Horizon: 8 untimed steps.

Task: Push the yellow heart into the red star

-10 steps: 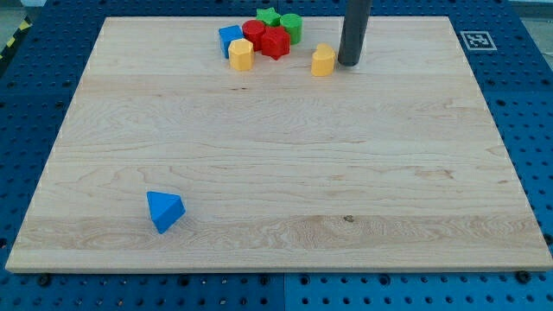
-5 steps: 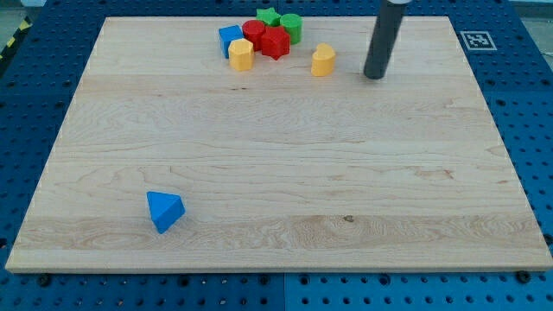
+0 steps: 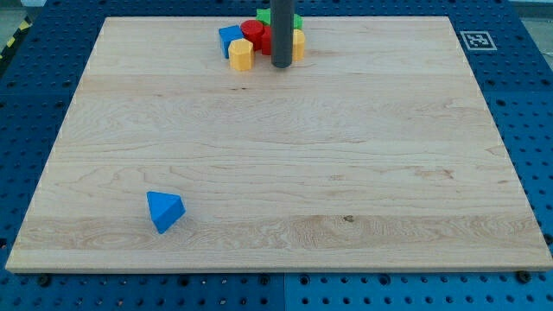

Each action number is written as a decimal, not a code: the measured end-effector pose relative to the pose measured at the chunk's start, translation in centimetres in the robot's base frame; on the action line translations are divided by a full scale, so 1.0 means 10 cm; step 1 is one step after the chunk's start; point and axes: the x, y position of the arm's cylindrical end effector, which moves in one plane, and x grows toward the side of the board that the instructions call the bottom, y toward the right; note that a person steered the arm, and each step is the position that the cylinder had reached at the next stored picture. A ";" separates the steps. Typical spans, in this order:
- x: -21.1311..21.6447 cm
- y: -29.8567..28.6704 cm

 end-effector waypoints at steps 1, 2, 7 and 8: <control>0.87 -0.05; 1.19 -0.69; 2.63 -2.43; 2.63 -2.19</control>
